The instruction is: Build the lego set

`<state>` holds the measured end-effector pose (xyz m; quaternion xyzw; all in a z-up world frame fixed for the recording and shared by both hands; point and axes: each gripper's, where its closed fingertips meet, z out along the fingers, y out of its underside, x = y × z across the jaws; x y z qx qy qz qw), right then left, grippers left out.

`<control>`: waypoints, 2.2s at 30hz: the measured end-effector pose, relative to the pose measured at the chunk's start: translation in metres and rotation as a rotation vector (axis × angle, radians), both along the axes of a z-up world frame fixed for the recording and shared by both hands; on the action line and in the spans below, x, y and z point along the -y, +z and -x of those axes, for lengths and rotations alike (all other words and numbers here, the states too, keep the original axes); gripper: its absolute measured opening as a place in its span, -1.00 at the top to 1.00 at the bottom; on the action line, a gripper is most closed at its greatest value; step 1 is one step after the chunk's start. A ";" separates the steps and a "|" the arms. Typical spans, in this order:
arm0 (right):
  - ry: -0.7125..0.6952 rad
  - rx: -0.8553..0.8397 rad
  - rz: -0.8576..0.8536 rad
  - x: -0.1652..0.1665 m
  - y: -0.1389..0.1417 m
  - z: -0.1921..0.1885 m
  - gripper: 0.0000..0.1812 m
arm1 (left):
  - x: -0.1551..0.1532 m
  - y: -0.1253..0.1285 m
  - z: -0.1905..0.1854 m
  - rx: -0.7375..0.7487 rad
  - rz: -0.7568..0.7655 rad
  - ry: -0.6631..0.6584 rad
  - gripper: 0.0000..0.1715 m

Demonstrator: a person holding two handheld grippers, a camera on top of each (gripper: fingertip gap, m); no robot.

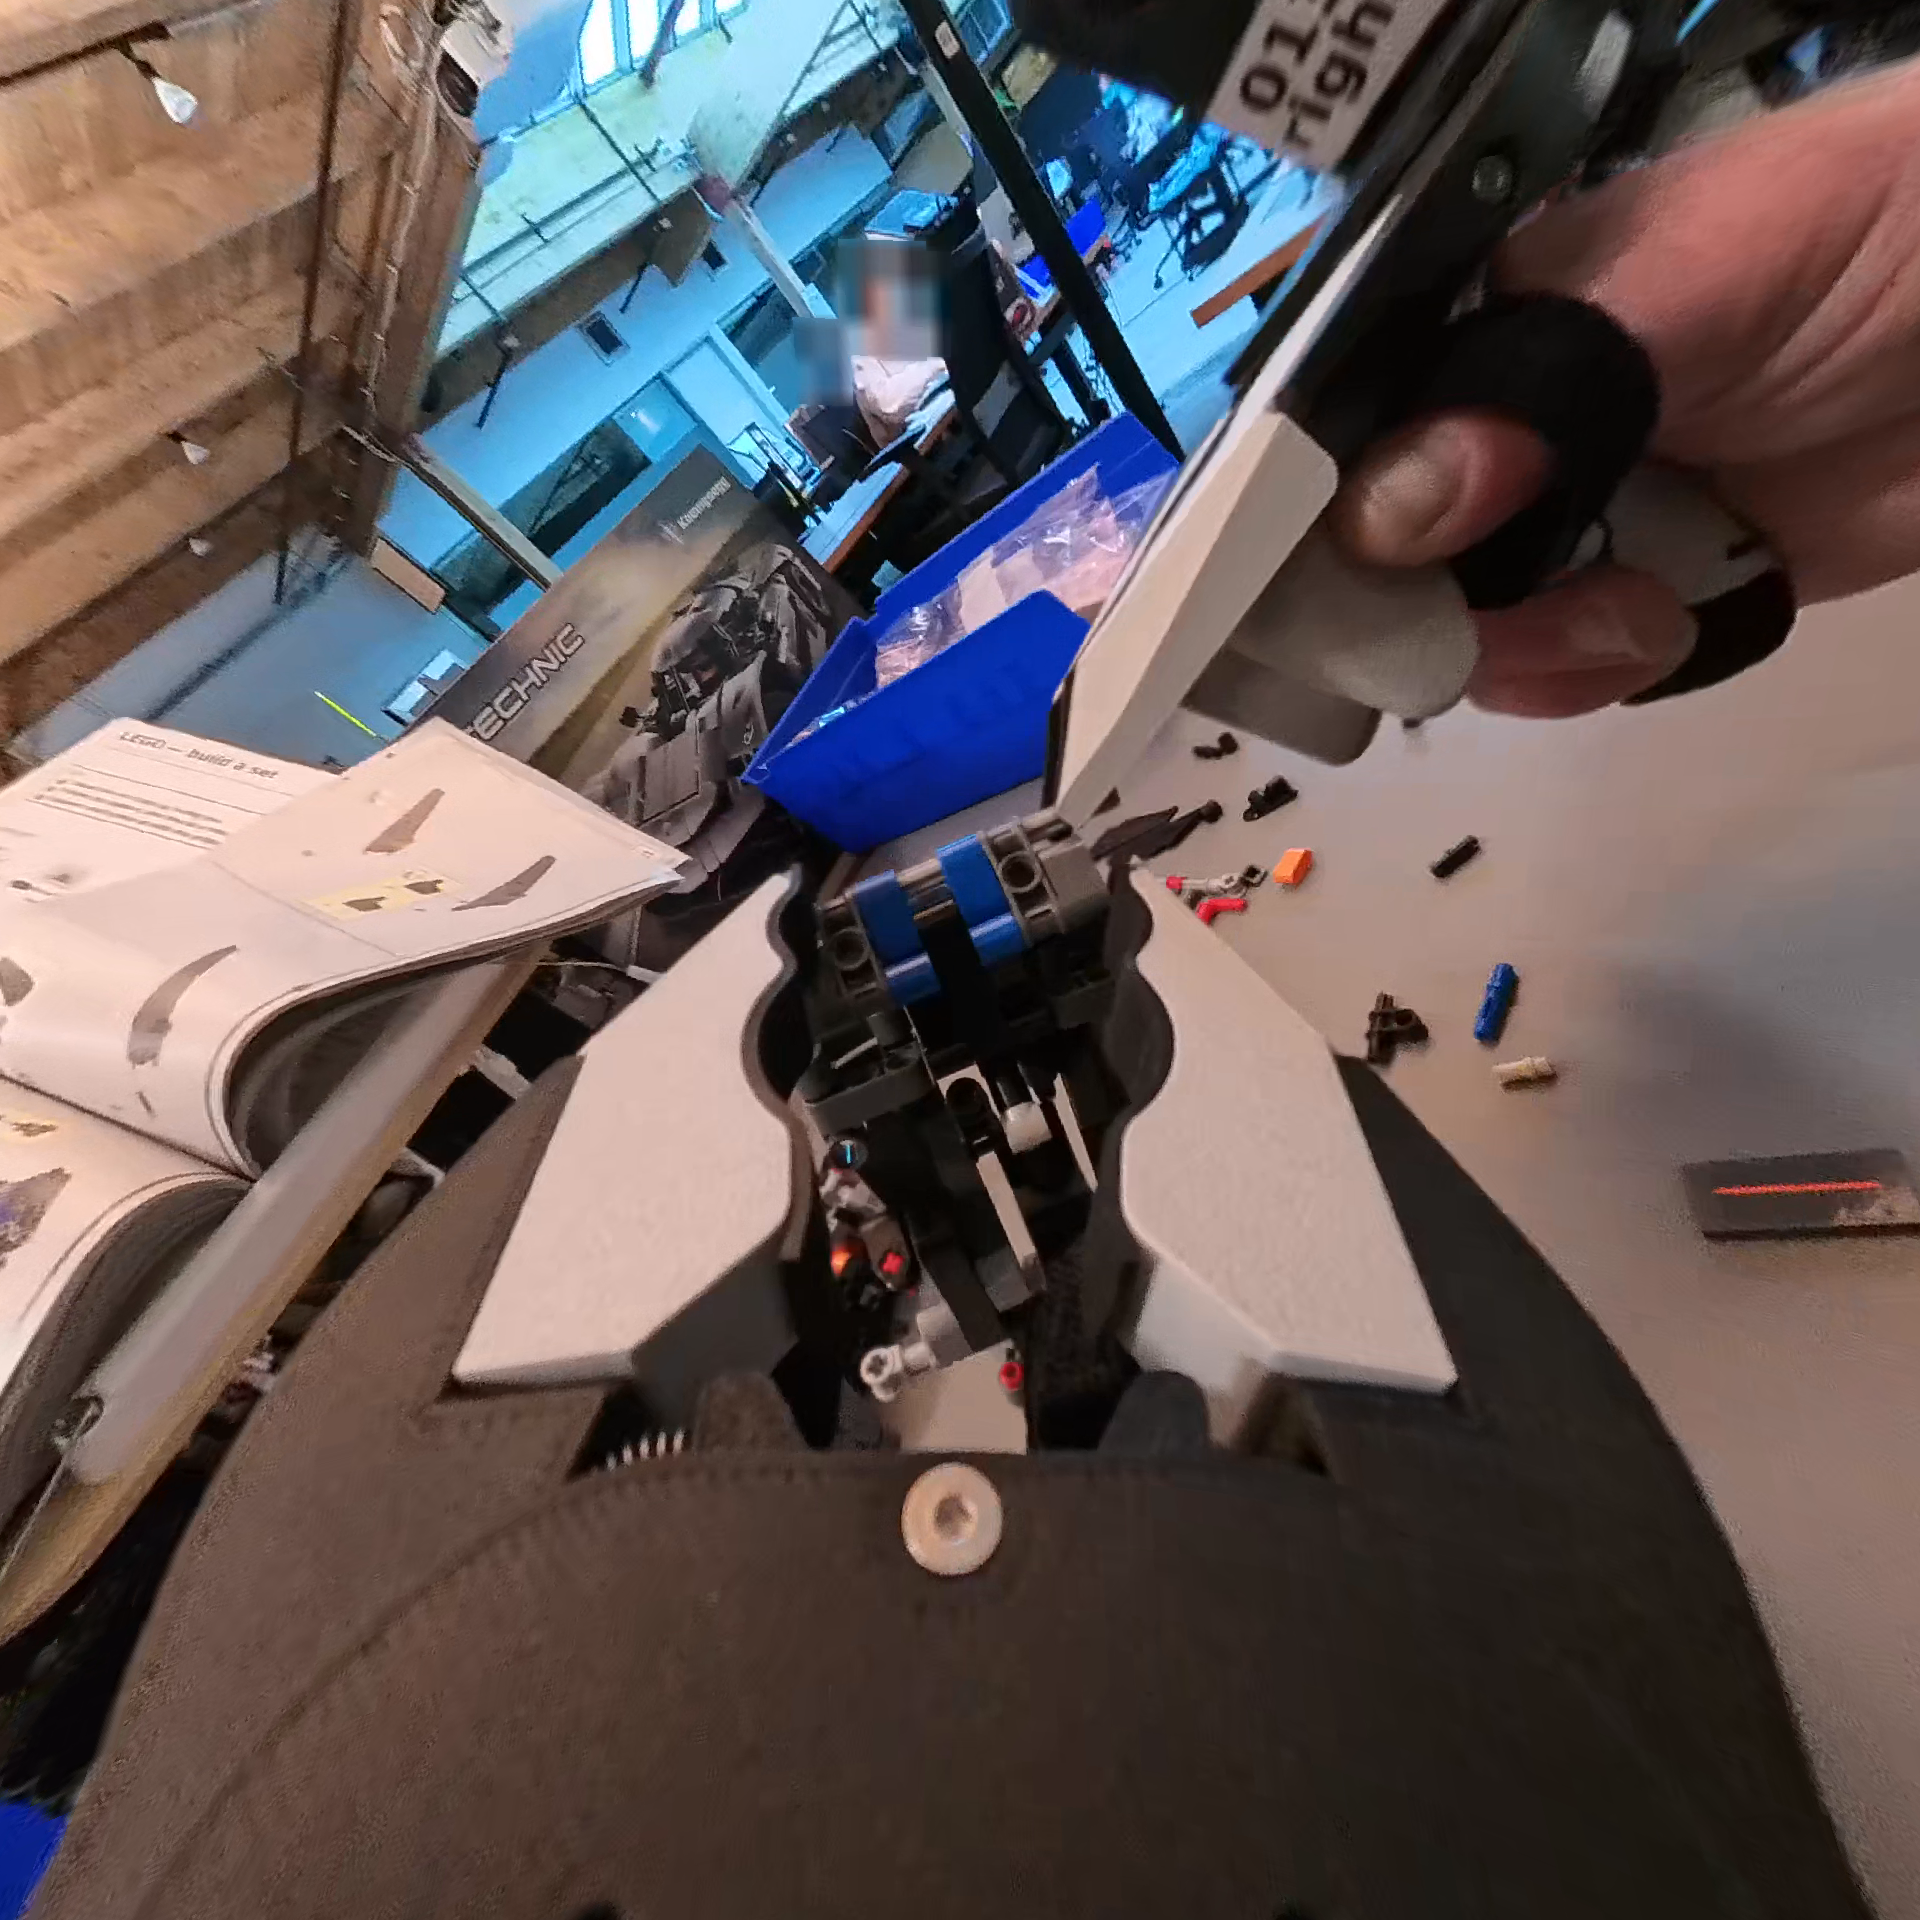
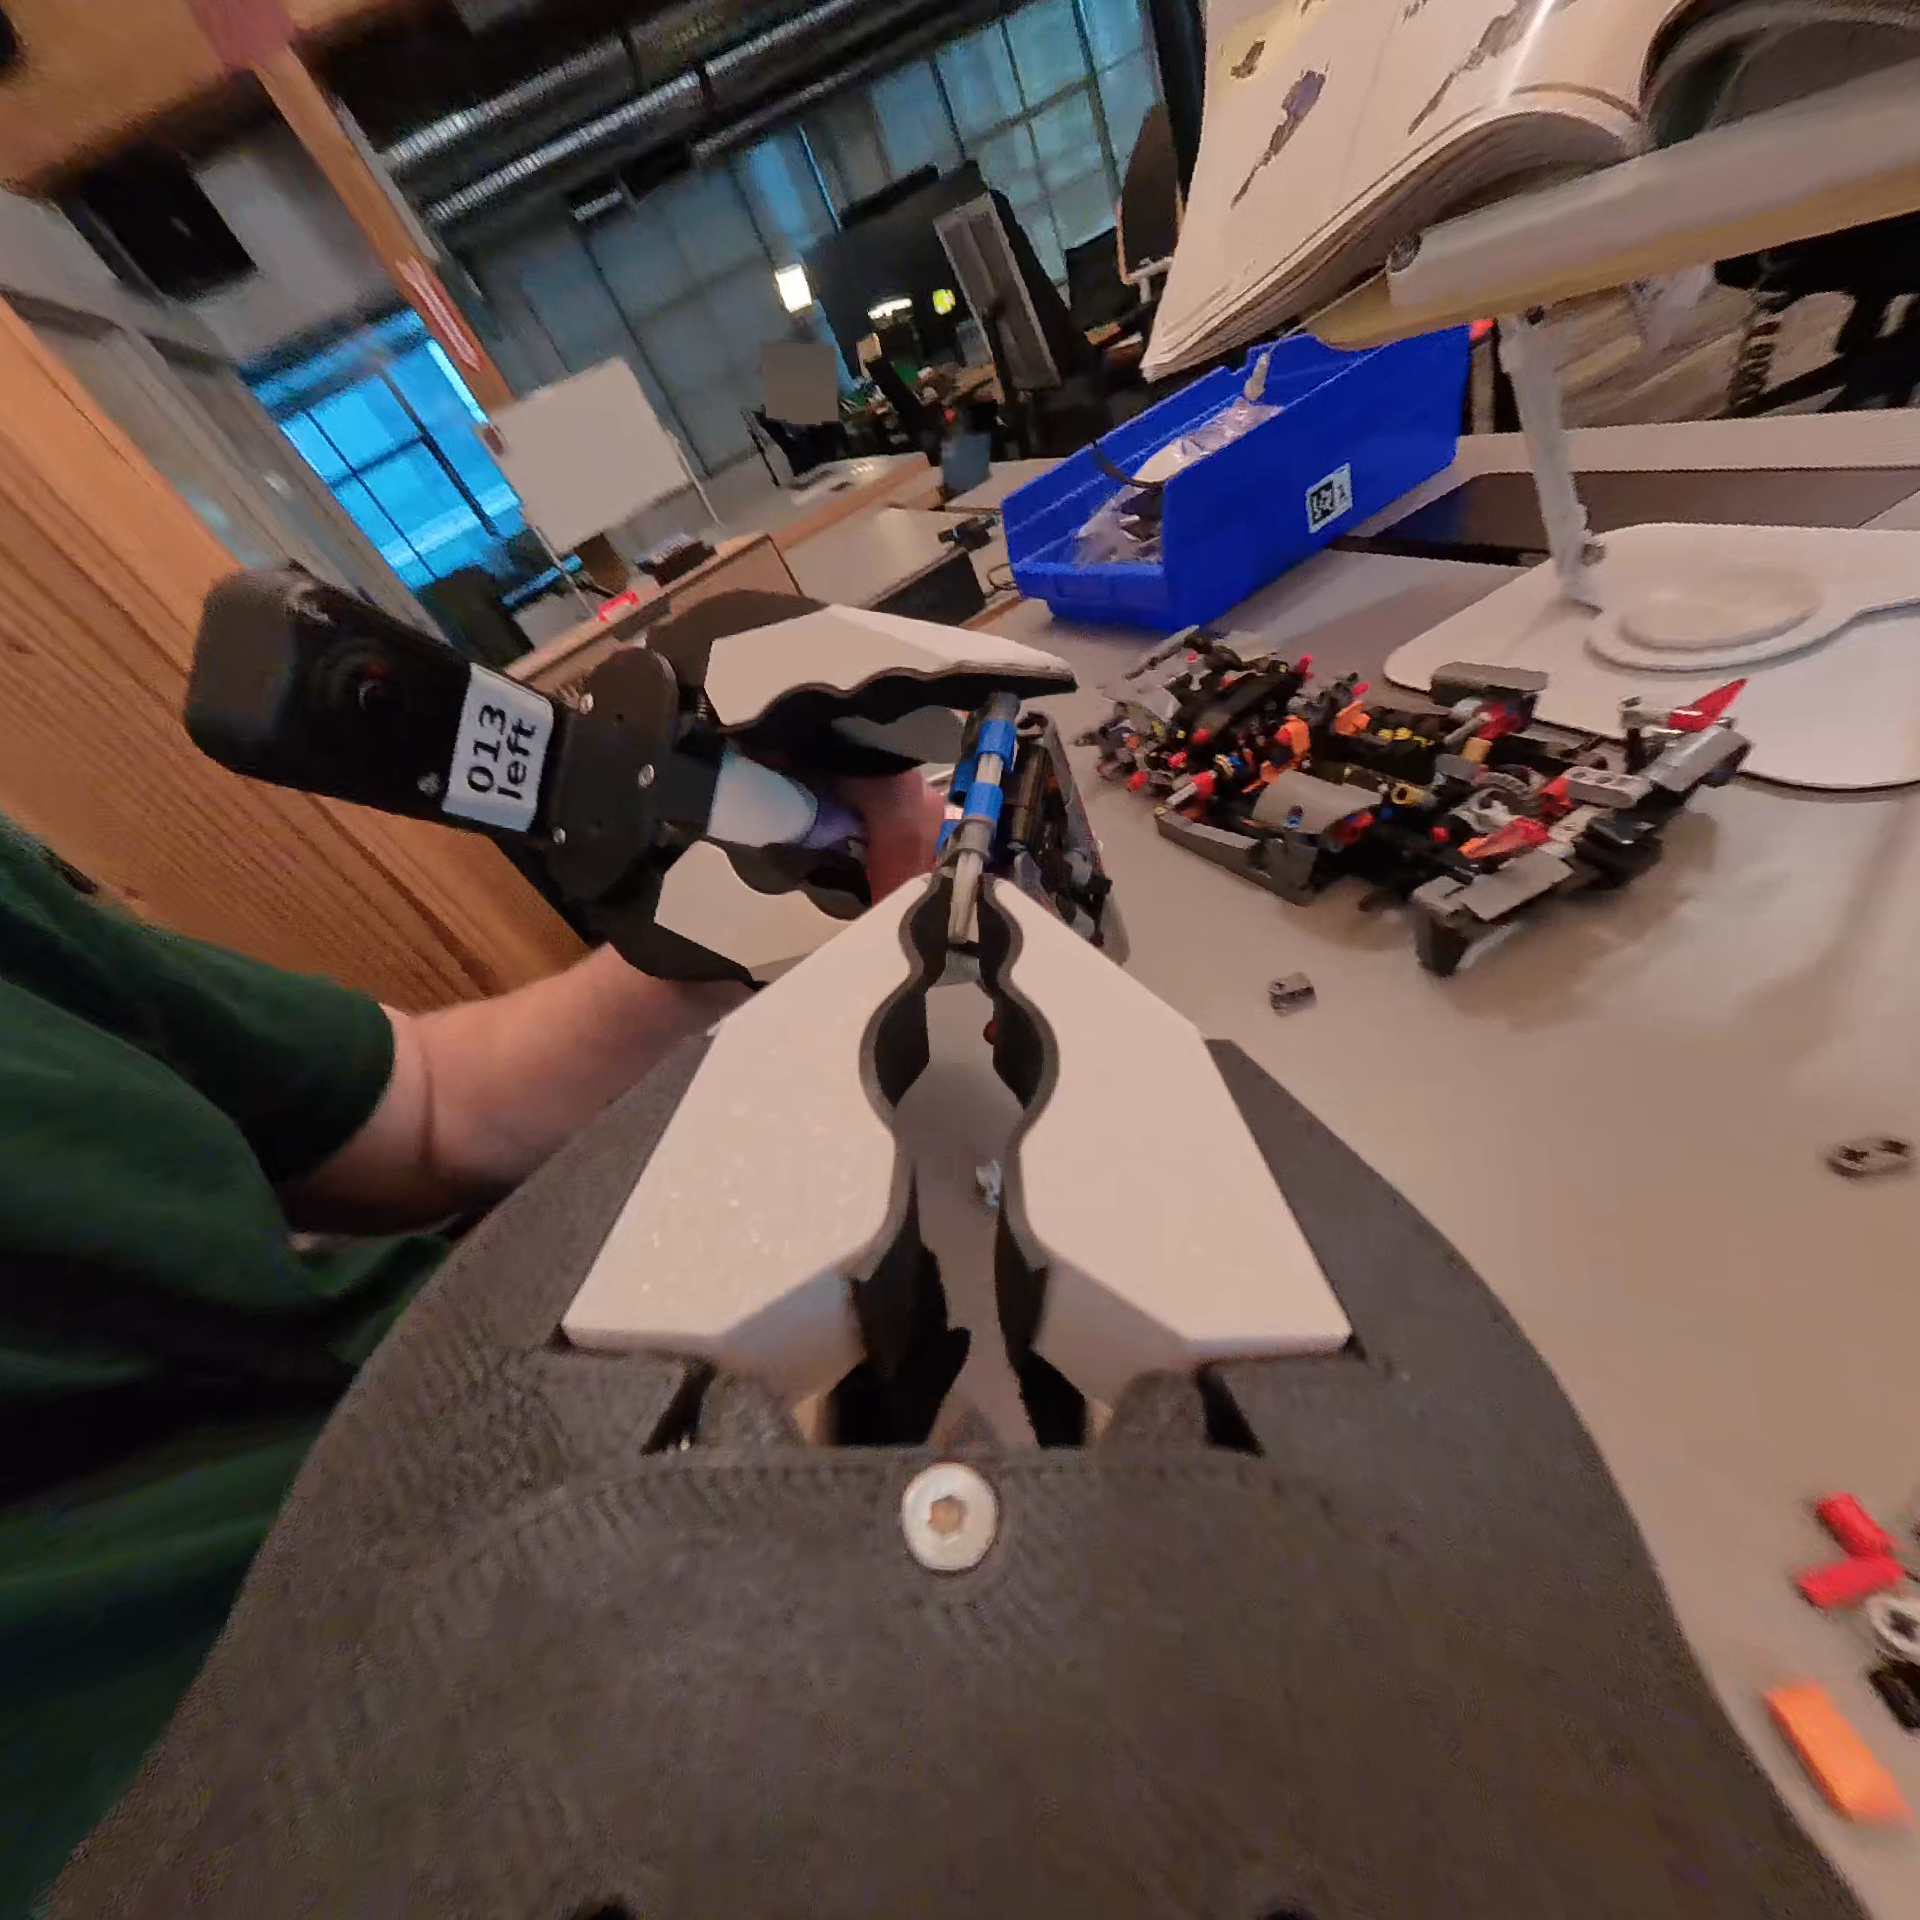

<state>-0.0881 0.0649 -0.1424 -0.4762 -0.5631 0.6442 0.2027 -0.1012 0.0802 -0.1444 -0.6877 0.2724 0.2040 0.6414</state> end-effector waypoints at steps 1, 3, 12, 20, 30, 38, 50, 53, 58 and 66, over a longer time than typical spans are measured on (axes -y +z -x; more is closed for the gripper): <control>0.006 0.003 0.026 0.001 0.001 0.002 0.96 | 0.001 0.001 0.002 0.003 -0.004 0.003 0.37; 0.009 0.000 0.050 0.003 0.002 0.008 0.96 | 0.002 0.002 0.007 -0.022 -0.012 0.023 0.36; 0.060 -0.005 0.204 0.009 0.011 0.027 0.98 | 0.010 0.012 0.025 -0.050 -0.071 0.081 0.36; 0.079 -0.021 0.221 0.010 0.012 0.029 0.98 | 0.012 0.013 0.029 -0.069 -0.079 0.111 0.37; -0.025 -0.061 -0.170 0.006 0.012 0.020 0.98 | 0.008 0.014 0.021 0.041 -0.059 0.082 0.37; -0.079 -0.083 -0.334 0.006 0.017 0.012 0.98 | 0.007 0.017 0.013 0.151 -0.053 0.004 0.37; 0.126 -0.018 0.357 0.005 0.005 -0.013 0.97 | 0.006 0.007 -0.009 -0.047 -0.024 -0.029 0.37; 0.108 -0.017 0.335 0.004 0.001 -0.019 0.98 | 0.005 0.003 -0.014 -0.046 -0.011 -0.048 0.37; -0.023 -0.047 0.149 0.002 -0.003 -0.024 0.97 | 0.001 -0.002 -0.020 -0.002 0.007 -0.071 0.37; -0.215 -0.071 -0.656 -0.004 -0.007 -0.028 0.99 | -0.003 -0.006 -0.024 0.122 0.041 -0.116 0.38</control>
